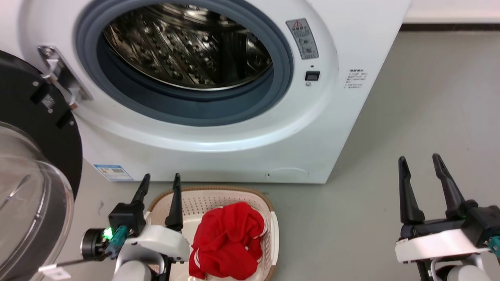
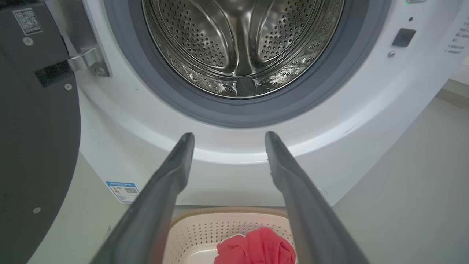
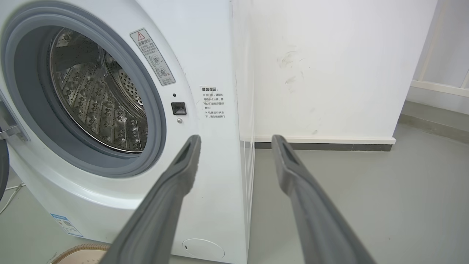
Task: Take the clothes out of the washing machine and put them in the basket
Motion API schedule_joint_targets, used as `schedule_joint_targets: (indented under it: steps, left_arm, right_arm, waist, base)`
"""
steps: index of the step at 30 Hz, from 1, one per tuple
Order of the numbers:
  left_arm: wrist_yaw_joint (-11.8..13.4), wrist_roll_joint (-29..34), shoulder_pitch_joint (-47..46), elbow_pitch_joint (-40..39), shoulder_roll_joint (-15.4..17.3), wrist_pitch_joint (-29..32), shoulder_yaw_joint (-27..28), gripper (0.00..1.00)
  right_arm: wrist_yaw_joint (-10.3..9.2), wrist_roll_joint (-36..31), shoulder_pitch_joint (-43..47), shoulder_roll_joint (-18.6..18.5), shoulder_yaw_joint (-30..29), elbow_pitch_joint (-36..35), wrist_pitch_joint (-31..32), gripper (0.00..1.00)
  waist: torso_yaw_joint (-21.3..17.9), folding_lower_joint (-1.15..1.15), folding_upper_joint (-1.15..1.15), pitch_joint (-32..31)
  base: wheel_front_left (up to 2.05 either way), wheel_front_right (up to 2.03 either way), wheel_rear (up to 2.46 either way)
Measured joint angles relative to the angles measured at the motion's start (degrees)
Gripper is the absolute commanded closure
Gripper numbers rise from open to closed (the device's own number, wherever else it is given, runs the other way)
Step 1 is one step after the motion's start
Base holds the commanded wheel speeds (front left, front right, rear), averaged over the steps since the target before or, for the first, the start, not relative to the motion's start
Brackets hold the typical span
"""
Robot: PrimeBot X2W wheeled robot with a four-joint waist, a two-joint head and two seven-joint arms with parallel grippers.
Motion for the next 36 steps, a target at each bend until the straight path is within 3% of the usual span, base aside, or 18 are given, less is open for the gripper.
schedule_joint_targets:
  steps: [15,36]
  left_arm:
    - [-0.03,7.19,9.72,-13.51,-2.71,0.0,6.04,0.0]
    - [-0.51,9.23,14.92,-15.02,-3.34,0.0,7.71,0.0]
  right_arm:
    - [0.0,0.03,5.3,0.01,0.6,0.62,0.0,0.0]
    - [0.0,0.73,8.23,0.01,1.58,1.62,0.0,0.0]
  waist:
    - [0.92,0.0,0.0,-7.72]
    - [0.65,0.01,0.0,-11.19]
  base:
    - [0.0,0.0,0.0]
    - [0.0,0.0,0.0]
